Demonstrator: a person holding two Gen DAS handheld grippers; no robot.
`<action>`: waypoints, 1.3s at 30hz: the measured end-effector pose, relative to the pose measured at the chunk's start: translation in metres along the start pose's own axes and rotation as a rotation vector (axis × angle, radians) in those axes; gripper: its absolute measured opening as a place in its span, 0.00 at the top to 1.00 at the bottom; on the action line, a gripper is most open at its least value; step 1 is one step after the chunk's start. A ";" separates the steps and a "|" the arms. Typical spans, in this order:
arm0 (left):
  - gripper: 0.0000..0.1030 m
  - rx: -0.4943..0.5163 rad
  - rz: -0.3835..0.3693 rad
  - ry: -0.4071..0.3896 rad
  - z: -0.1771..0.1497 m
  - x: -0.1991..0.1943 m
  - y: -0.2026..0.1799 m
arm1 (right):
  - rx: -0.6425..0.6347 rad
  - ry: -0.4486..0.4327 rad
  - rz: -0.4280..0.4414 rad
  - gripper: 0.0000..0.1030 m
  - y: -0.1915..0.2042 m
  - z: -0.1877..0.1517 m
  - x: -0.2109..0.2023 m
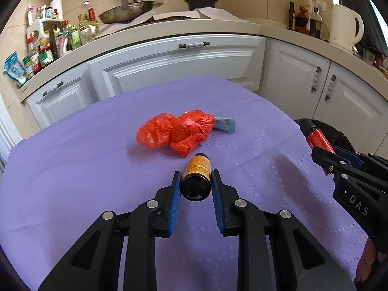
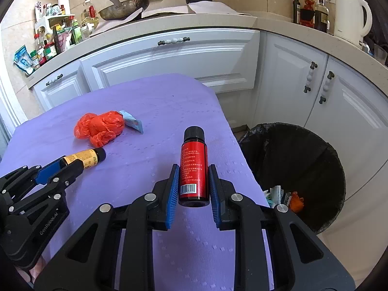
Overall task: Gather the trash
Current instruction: 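Carry both spray cans over the bin and open both grippers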
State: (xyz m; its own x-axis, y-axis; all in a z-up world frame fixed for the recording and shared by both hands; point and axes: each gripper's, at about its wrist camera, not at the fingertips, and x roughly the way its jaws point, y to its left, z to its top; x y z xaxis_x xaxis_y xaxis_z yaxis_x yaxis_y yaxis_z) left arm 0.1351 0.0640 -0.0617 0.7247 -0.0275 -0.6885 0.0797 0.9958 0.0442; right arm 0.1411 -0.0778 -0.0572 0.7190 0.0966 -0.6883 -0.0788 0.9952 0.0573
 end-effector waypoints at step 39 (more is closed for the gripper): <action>0.76 0.090 -0.146 -0.144 0.040 -0.031 -0.099 | 0.138 -0.106 -0.233 0.77 -0.121 0.001 -0.037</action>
State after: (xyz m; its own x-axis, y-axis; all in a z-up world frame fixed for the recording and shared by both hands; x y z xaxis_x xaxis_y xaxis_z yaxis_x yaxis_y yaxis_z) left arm 0.1327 -0.0368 -0.0158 0.7909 -0.1893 -0.5819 0.2473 0.9687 0.0210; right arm 0.1247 -0.2023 -0.0377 0.7757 -0.1411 -0.6151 0.1863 0.9824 0.0096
